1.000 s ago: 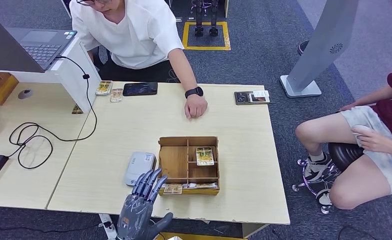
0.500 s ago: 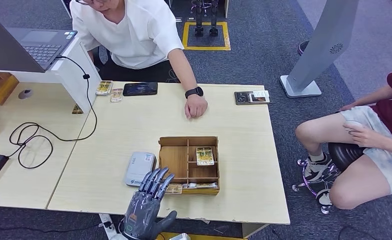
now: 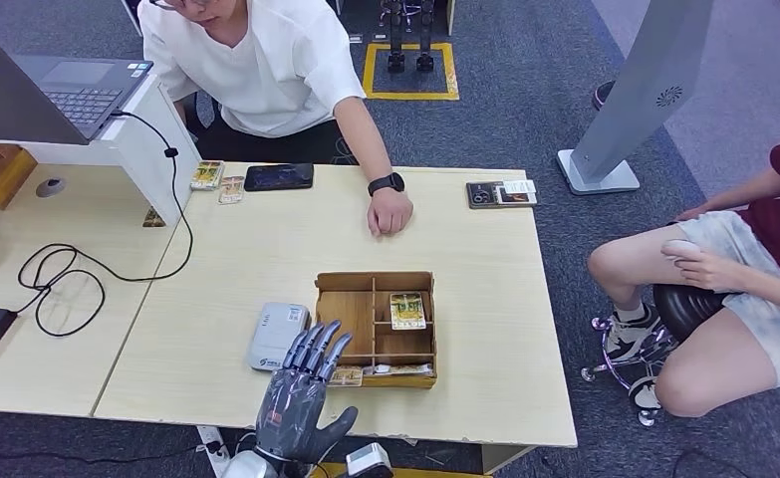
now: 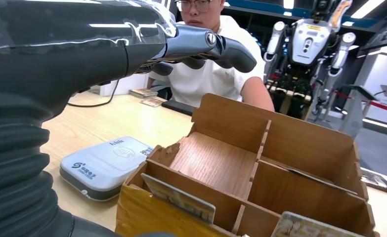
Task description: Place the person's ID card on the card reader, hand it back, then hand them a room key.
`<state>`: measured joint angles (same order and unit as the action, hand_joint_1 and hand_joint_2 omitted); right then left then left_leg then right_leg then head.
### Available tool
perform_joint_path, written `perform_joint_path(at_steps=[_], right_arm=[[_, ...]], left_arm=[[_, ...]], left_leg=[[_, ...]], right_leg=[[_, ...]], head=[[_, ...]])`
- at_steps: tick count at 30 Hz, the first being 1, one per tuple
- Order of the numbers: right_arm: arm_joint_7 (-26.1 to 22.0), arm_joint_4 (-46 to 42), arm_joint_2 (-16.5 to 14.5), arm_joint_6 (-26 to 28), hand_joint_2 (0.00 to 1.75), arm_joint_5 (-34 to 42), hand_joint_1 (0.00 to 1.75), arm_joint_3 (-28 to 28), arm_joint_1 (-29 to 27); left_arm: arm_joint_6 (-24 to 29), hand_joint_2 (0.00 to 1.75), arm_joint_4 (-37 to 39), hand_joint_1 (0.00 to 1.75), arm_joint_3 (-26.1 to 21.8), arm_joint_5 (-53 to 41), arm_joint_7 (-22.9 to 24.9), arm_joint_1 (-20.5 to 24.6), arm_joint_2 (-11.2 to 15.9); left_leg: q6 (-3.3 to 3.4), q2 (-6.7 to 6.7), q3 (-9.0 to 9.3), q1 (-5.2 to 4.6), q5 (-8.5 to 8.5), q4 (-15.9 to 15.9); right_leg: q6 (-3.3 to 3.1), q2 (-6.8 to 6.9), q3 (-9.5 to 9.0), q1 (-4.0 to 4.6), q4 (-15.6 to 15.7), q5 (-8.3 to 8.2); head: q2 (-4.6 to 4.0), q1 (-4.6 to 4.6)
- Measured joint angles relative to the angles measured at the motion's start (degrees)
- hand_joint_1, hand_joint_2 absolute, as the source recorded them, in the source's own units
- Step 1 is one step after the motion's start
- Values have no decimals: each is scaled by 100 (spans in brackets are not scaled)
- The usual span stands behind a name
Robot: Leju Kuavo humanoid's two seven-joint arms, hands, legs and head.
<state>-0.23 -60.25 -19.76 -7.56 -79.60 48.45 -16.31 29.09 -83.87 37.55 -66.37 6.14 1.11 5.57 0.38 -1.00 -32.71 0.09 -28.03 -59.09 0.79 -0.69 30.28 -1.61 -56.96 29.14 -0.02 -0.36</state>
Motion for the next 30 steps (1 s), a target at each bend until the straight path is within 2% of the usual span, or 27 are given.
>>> perform_joint_path(at_steps=[12,30], right_arm=[[-187,174,1,104,175,-464,0,216,113],[-290,342,2,160,175,-658,0,410,172]], left_arm=[[-314,175,281,0,0,-315,532,355,-255],[-426,175,572,0,0,-394,588,559,-377]], left_leg=[[0,-1,0,0,0,0],[0,-2,-1,0,0,0]], right_leg=[[1,1,-3,0,0,-1],[1,1,-3,0,-1,-1]], head=[[0,0],[0,-1]])
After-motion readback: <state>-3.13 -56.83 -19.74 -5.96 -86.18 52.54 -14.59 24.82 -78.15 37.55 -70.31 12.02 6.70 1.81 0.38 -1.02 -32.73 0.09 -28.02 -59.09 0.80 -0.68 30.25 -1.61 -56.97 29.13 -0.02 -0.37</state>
